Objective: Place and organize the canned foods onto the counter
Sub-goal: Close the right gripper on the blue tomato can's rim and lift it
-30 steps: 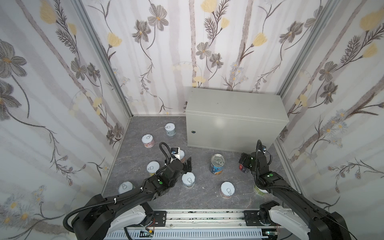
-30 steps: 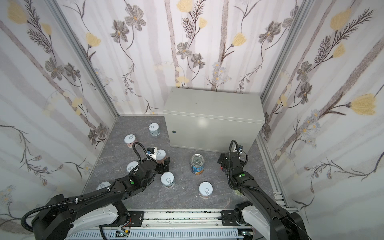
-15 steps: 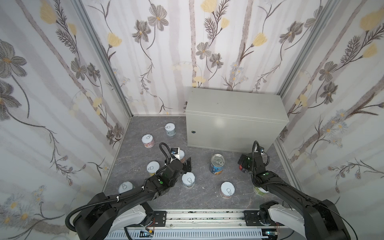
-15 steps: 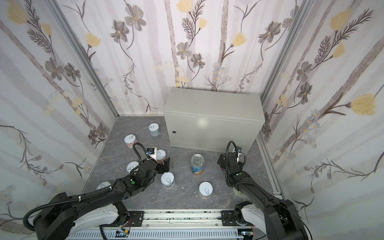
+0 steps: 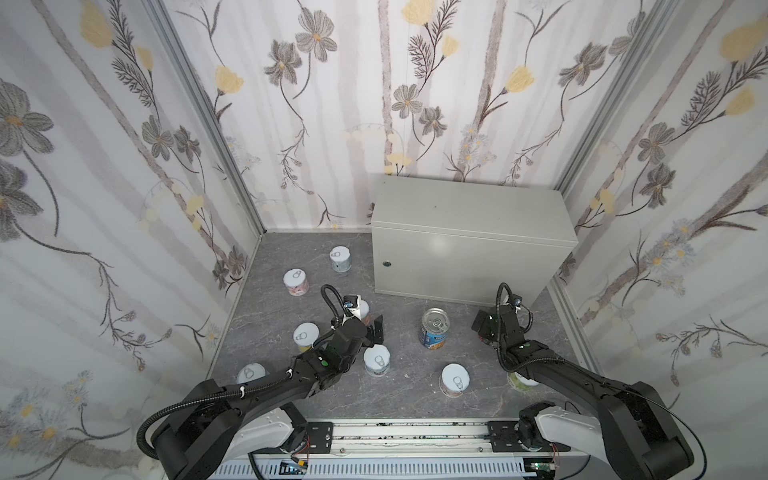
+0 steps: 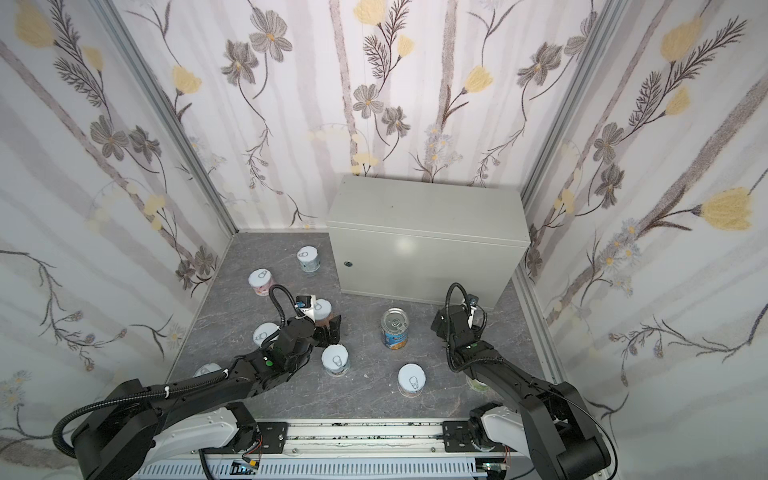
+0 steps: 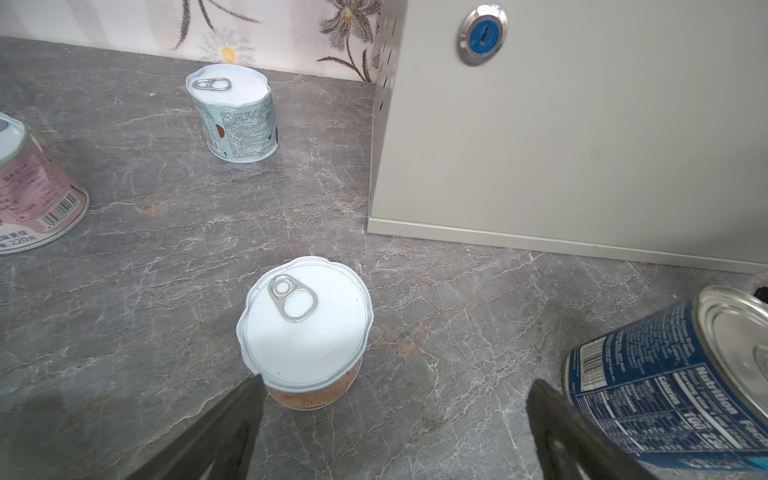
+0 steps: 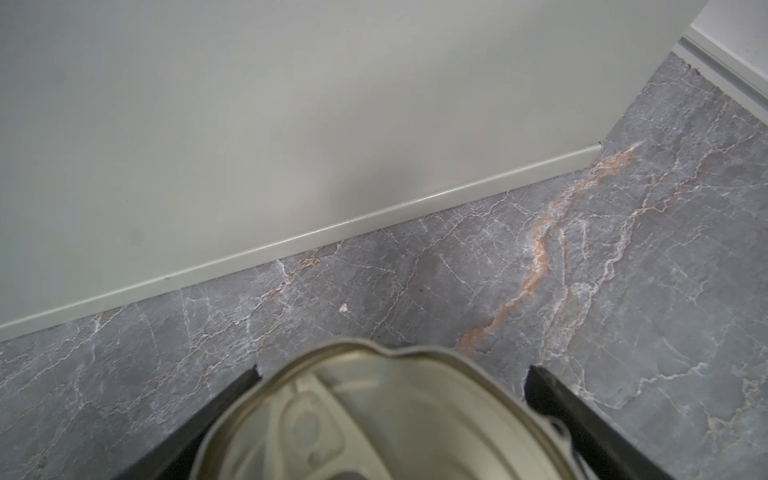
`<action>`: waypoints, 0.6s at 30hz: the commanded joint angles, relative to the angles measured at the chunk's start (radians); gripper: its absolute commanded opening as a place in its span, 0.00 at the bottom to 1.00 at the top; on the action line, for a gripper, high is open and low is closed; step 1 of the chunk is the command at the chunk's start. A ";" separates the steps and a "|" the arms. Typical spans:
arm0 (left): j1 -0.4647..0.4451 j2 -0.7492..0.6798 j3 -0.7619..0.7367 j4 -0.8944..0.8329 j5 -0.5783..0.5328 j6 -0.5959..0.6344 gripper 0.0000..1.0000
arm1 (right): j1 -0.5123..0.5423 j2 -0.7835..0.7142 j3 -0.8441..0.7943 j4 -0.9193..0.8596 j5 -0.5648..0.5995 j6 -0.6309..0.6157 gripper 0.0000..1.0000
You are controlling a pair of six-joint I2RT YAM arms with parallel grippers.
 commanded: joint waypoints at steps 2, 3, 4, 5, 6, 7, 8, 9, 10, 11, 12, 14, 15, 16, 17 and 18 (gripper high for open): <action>0.007 0.006 0.008 0.039 0.026 0.001 1.00 | 0.001 0.017 0.007 0.064 0.010 0.013 0.88; 0.007 0.005 0.009 0.039 0.030 -0.001 1.00 | 0.002 0.022 0.008 0.066 0.006 0.012 0.87; 0.009 0.005 0.011 0.039 0.033 -0.002 1.00 | 0.002 0.027 0.010 0.066 0.005 0.013 0.86; 0.009 0.005 0.011 0.039 0.036 -0.002 1.00 | 0.002 0.030 0.012 0.067 0.003 0.012 0.84; 0.009 0.005 0.012 0.039 0.035 -0.002 1.00 | 0.002 0.031 0.012 0.068 0.004 0.012 0.83; 0.010 0.005 0.013 0.039 0.035 -0.002 1.00 | 0.002 0.032 0.011 0.069 0.002 0.011 0.81; 0.010 0.005 0.013 0.039 0.037 -0.002 1.00 | 0.002 0.031 0.010 0.072 -0.001 0.009 0.78; 0.011 0.005 0.013 0.039 0.037 0.000 1.00 | 0.003 0.028 0.009 0.075 -0.005 0.007 0.74; 0.011 0.004 0.013 0.037 0.039 0.000 1.00 | 0.003 0.025 0.005 0.077 -0.009 0.006 0.71; 0.010 0.001 0.011 0.037 0.041 0.001 1.00 | 0.003 0.021 0.002 0.079 -0.010 0.004 0.69; 0.010 -0.002 0.011 0.037 0.042 0.000 1.00 | 0.004 0.018 0.001 0.079 -0.012 0.004 0.67; 0.011 -0.005 0.010 0.037 0.042 0.000 1.00 | 0.005 0.014 0.000 0.079 -0.015 0.000 0.66; 0.011 -0.006 0.011 0.036 0.042 0.000 1.00 | 0.006 0.012 0.000 0.079 -0.016 -0.002 0.65; 0.011 -0.006 0.013 0.036 0.044 0.000 1.00 | 0.007 0.012 0.000 0.078 -0.018 -0.004 0.64; 0.011 -0.006 0.015 0.036 0.044 -0.001 1.00 | 0.008 0.012 -0.001 0.077 -0.019 -0.005 0.64; 0.010 -0.006 0.016 0.035 0.046 -0.002 1.00 | 0.009 0.011 0.000 0.076 -0.021 -0.006 0.64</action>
